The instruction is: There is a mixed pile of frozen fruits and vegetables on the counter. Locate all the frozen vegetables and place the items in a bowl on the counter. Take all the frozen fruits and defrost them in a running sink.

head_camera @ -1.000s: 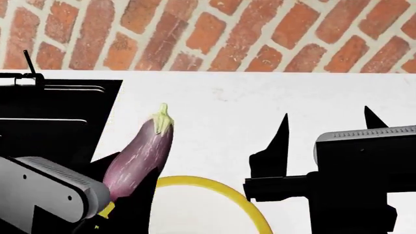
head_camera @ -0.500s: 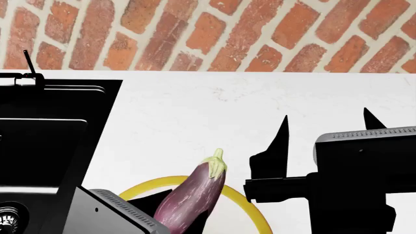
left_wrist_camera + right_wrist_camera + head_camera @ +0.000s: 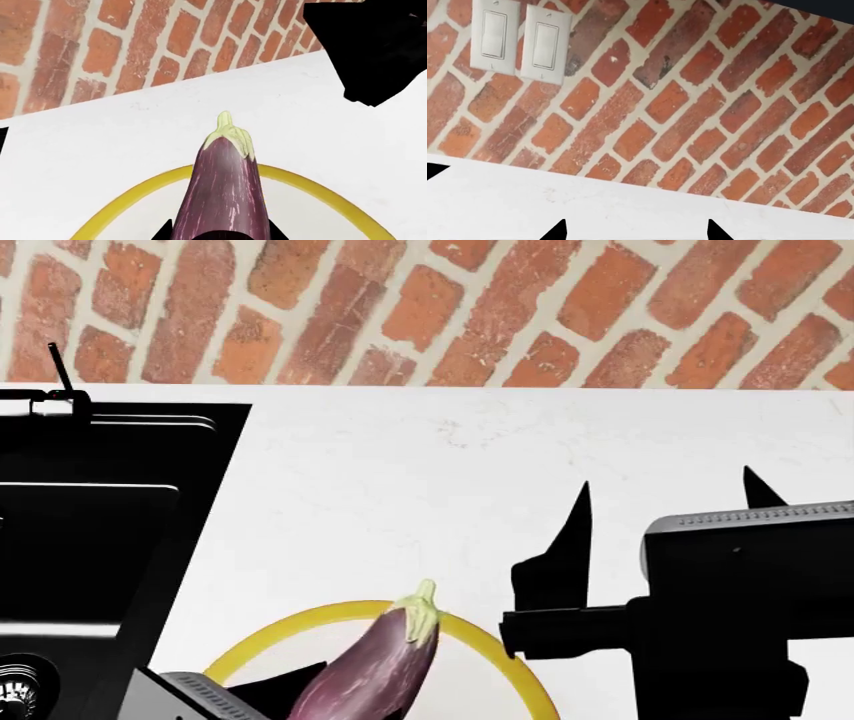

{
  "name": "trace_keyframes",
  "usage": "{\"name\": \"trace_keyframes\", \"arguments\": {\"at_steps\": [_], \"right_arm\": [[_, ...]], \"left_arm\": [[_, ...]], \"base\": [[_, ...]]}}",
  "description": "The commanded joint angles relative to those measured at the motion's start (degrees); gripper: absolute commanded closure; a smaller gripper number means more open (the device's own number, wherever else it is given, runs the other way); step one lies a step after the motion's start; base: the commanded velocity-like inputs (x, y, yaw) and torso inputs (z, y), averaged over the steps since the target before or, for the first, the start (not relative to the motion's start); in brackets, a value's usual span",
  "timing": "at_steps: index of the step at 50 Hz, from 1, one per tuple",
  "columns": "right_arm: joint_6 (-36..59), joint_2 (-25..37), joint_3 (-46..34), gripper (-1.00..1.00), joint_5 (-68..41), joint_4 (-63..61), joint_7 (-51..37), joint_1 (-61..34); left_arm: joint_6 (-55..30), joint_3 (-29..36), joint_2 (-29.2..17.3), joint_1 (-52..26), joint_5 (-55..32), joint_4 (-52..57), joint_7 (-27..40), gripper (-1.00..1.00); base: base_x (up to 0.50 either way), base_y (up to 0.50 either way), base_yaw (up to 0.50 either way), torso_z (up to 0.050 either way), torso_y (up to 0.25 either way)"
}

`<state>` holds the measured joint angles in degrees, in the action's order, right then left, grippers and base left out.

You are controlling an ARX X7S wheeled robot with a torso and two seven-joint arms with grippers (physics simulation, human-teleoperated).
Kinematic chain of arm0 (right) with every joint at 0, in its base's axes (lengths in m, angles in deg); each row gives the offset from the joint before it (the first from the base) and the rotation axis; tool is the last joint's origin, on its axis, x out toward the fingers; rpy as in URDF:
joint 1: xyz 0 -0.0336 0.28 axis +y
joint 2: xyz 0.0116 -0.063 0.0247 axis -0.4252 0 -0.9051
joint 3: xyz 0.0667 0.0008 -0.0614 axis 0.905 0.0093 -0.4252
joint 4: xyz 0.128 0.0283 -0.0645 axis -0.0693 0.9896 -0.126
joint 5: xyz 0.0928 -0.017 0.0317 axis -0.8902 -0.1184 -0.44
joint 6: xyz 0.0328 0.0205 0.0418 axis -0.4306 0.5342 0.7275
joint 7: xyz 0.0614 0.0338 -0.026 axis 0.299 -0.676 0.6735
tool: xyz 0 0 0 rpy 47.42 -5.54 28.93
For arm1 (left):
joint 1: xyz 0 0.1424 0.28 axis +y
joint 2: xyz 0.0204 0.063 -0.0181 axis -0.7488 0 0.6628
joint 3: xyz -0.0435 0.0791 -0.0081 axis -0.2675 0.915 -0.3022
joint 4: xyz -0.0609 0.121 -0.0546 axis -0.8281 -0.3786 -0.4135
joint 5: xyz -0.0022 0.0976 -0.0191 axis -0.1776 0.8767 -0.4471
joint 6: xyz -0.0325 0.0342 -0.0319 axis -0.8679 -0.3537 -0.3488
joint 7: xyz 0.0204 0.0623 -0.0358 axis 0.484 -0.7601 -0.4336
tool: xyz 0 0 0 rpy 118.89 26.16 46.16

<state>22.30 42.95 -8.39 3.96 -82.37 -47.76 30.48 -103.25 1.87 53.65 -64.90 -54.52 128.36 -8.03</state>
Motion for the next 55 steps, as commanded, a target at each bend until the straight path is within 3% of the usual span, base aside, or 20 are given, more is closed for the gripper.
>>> {"name": "trace_keyframes", "arguments": {"at_steps": [1,7,18,23,25,27,31,38,44,48,55], "right_arm": [[0.1,0.1,0.0,-1.0,-0.6,0.1,-0.1,0.3],[-0.4,0.1,0.0,-1.0,-0.6,0.6,0.4,0.4],[-0.9,-0.2,-0.3,-1.0,-0.2,1.1,0.7,0.7],[-1.3,-0.6,-0.6,-1.0,0.2,1.6,1.0,0.8],[-1.4,-0.8,-1.0,-1.0,0.6,2.0,1.3,0.8],[-1.2,-0.7,-0.9,-1.0,0.2,1.5,0.8,1.0],[-1.4,-0.8,-1.0,-1.0,0.8,1.5,0.8,0.8],[-2.2,-0.6,-0.5,-1.0,1.8,1.2,0.4,0.5],[-2.0,-0.8,-1.4,-1.0,2.6,1.3,0.7,-0.2],[-2.3,-0.1,-0.5,-1.0,2.9,0.6,-0.1,-0.3],[-2.6,1.1,0.8,-1.0,2.7,-0.5,-1.1,0.2]], "left_arm": [[-0.2,-0.6,-0.9,0.0,-1.6,0.0,2.5,-1.0],[-0.4,-0.1,-0.8,-0.1,-2.1,0.4,2.9,-1.0],[-3.9,-6.9,1.8,-5.7,-10.2,1.7,7.5,-1.0],[-6.5,-17.1,2.4,-12.7,-25.1,-0.1,14.7,-1.0],[-6.9,-18.4,1.8,-15.1,-27.4,-0.7,16.6,-1.0],[-6.0,-19.1,1.0,-15.7,-26.3,-1.4,15.7,-1.0],[0.5,-17.3,-2.6,-14.1,-13.0,-3.8,9.0,-1.0],[4.9,-18.5,-7.7,-8.2,-6.2,-2.9,7.6,-1.0],[6.7,-18.4,-9.9,-7.2,-3.8,-2.4,6.7,-1.0],[6.4,-21.8,-10.1,-6.8,-6.5,-2.1,7.8,-1.0],[9.2,-22.4,-10.1,-7.0,-3.6,-6.3,6.9,-1.0]], "base": [[0.0,0.0,0.0,0.0,0.0],[0.0,0.0,0.0,0.0,0.0],[0.0,0.0,0.0,0.0,0.0],[0.0,0.0,0.0,0.0,0.0],[0.0,0.0,0.0,0.008,0.0],[0.0,0.0,0.0,0.0,0.0],[0.0,0.0,0.0,0.0,0.0],[0.0,0.0,0.0,0.0,0.0],[0.0,0.0,0.0,0.0,0.0],[0.0,0.0,0.0,0.0,0.0],[0.0,0.0,0.0,0.0,0.0]]}}
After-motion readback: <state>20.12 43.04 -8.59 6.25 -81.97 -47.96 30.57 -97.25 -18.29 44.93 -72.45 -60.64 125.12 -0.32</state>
